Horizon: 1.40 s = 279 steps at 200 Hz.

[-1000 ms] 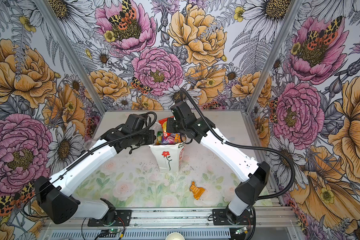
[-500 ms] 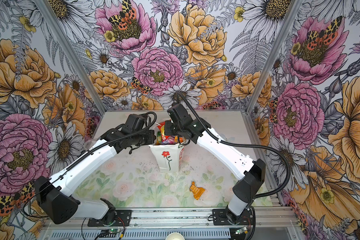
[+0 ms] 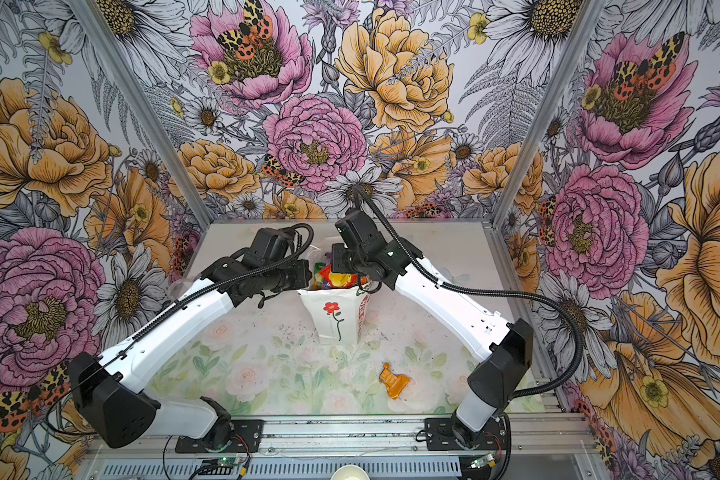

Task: Place the snacks into the paper bag
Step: 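Lower the chip bag into the paper bag and open the right gripper, then withdraw the right gripper toward the small orange packet on the table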

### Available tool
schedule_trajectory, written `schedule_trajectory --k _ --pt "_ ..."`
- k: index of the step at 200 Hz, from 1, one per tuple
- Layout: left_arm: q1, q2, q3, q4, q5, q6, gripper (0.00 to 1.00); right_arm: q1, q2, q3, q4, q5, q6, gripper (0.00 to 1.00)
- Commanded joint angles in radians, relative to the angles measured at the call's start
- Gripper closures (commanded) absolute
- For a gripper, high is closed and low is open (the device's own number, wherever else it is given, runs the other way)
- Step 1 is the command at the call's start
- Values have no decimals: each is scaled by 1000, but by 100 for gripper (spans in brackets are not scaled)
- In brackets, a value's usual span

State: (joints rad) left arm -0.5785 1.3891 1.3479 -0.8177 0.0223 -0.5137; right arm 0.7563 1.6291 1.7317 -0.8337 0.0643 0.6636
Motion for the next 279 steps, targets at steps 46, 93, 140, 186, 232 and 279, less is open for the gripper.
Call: schedule_trajectory --k 46,93,140,186,232,279 --pt "8 -30 8 51 10 22 92 8 -142 -6 -1 21 -31 61" --pt "8 -32 8 51 8 23 92 8 -309 -38 -114 102 -96 53" --pt "14 -29 11 51 12 24 92 7 -542 -279 -179 187 -62 51" --pt "14 -32 11 51 13 23 92 6 -647 -520 -229 168 57 50" --pt "13 -33 10 51 13 23 92 17 -661 -767 -173 79 140 34" --pt "15 -32 10 52 14 23 92 93 -620 -969 -23 -56 135 28"
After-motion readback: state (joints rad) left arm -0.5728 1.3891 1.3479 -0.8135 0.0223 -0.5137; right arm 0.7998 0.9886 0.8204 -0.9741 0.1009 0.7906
